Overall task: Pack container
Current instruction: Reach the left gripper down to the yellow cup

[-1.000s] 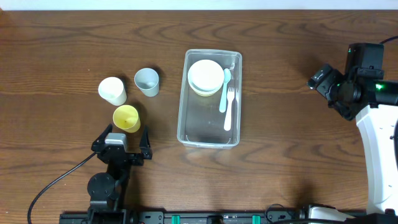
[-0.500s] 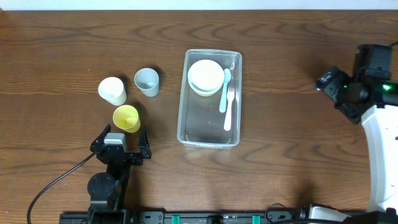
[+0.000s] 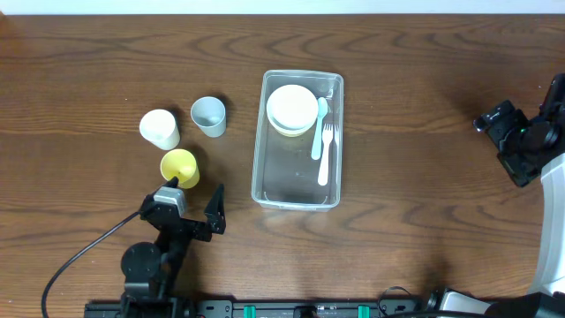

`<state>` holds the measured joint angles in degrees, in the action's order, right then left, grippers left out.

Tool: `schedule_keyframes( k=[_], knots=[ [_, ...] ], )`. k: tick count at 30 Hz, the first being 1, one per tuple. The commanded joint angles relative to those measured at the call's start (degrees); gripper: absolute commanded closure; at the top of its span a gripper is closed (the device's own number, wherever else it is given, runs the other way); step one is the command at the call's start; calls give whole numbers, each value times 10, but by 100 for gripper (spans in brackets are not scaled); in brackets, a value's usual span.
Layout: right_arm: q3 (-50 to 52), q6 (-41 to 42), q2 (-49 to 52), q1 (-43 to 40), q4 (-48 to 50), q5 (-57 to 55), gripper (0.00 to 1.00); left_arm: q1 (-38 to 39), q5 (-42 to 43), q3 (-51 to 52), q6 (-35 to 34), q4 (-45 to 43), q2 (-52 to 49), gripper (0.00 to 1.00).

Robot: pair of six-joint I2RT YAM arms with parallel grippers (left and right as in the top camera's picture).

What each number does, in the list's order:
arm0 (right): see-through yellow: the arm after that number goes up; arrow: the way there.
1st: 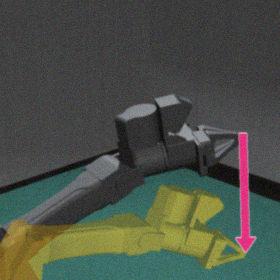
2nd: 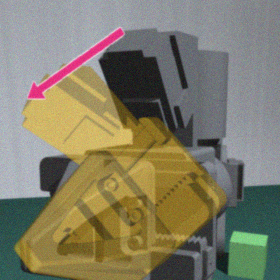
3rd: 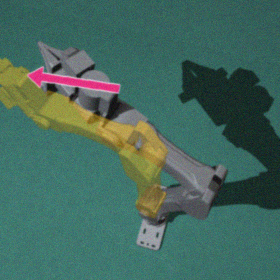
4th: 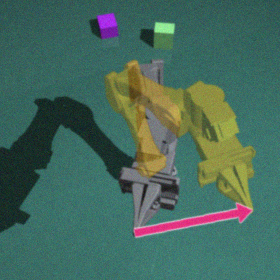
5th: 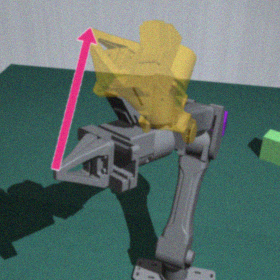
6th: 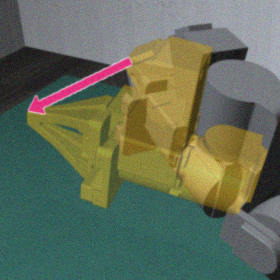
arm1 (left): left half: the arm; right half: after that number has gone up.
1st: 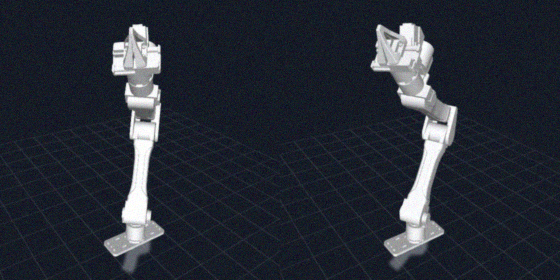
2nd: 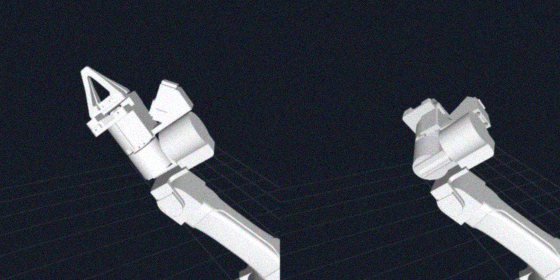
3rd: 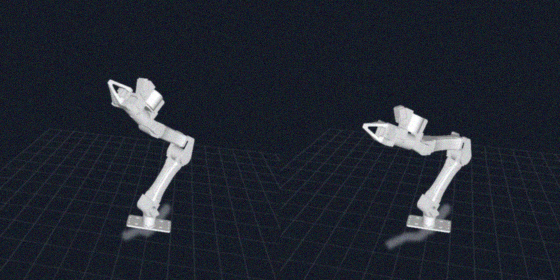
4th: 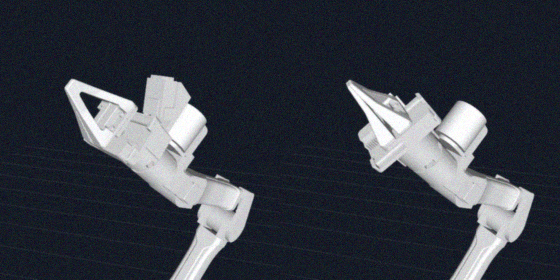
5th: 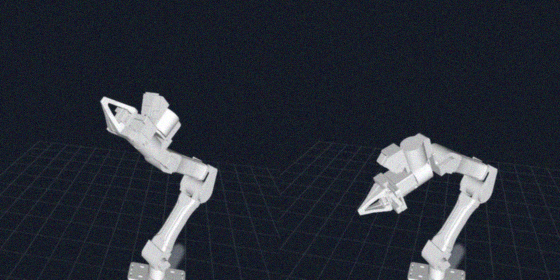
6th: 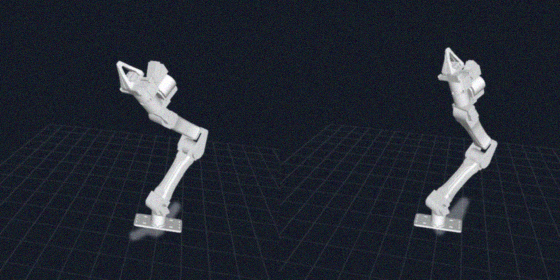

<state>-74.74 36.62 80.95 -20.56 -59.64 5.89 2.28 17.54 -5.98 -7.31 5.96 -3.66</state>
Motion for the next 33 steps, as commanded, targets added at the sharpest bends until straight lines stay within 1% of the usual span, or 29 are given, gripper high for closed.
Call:
schedule_keyframes(
  k=[1, 3, 6, 9, 13, 16, 18, 20, 23, 25, 26, 28, 30, 33],
  knots=[
    [-2, -3, 3, -5, -2, 8, 1, -2, 30, -110, -14, 26, -58, 2],
    [-2, -3, 3, -5, -2, 8, 1, -2, 32, -180, -15, 55, -120, 2],
    [-2, -3, 3, -5, -2, 8, 1, -2, 68, -305, -15, 120, -238, 2],
    [-2, -3, 3, -5, -2, 8, 1, -2, 102, -445, -14, 232, -368, 2],
    [-2, -3, 3, -5, -2, 8, 1, -2, 105, -621, -14, 413, -521, 2],
    [-2, -3, 3, -5, -2, 8, 1, -2, 102, -703, -14, 508, -598, 2],
    [-2, -3, 3, -5, -2, 8, 1, -2, 106, -725, -16, 521, -634, 2],
    [-2, -3, 3, -5, -2, 8, 1, -2, 121, -727, -16, 529, -655, 2],
    [-2, -3, 3, -5, -2, 8, 1, -2, 120, -726, -14, 560, -678, 2],
    [-2, -3, 3, -5, -2, 8, 1, -2, 109, -726, 20, 585, -690, 2],
    [-2, -3, 3, -5, -2, 8, 1, -2, 83, -726, 23, 600, -695, 1],
    [-2, -3, 3, -5, -2, 8, 1, -2, 12, -726, 22, 623, -707, 9],
    [-2, -3, 3, -5, -2, 8, 1, -2, -41, -725, 0, 645, -725, 10],
    [-2, -3, 3, -5, -2, 8, 1, -2, -56, -718, -10, 649, -747, 10]
  ],
)
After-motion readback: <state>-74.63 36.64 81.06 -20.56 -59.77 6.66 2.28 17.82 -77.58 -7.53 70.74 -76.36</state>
